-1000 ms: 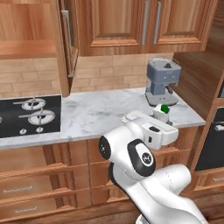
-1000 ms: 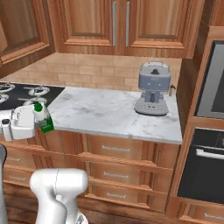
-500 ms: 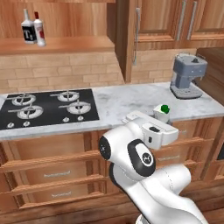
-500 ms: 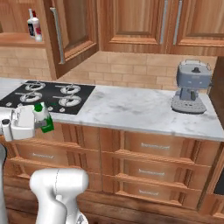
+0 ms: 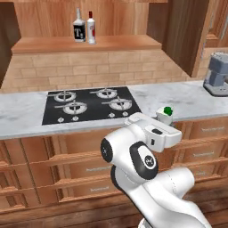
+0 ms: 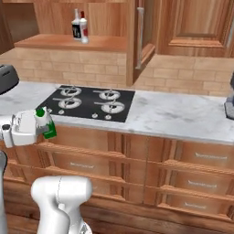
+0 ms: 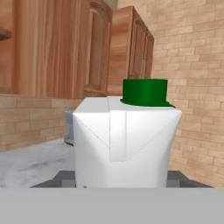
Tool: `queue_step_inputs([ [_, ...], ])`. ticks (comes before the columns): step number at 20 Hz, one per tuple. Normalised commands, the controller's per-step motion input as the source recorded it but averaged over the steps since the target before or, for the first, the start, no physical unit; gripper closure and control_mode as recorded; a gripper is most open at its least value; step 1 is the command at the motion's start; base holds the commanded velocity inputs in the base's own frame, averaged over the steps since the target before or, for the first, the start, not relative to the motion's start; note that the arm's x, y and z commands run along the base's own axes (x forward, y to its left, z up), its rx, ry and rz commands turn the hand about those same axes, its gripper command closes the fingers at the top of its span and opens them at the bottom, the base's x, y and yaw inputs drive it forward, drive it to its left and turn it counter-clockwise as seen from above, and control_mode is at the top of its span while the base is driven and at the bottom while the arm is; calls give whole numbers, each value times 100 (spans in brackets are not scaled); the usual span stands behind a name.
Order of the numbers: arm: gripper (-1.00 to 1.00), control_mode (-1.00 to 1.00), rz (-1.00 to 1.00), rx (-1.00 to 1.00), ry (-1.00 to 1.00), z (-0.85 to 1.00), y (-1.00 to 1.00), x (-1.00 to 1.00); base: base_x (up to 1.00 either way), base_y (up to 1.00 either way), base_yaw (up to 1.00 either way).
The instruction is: Sort all alcoholic drinks to one cabinet, and non-alcoholic drinks to the other.
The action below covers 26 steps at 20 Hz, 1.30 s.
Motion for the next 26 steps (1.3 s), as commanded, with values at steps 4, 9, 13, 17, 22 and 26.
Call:
queue_step_inputs([
  [4,100,100,0,0,0,0,0,0,-24,100,2],
  [9,100,100,0,0,0,0,0,0,-25,100,2],
  [13,100,100,0,0,0,0,0,0,-23,100,1],
  [17,100,100,0,0,0,0,0,0,-23,100,1],
  [22,100,100,0,0,0,0,0,0,-18,99,0],
  [26,100,100,0,0,0,0,0,0,-2,94,0],
])
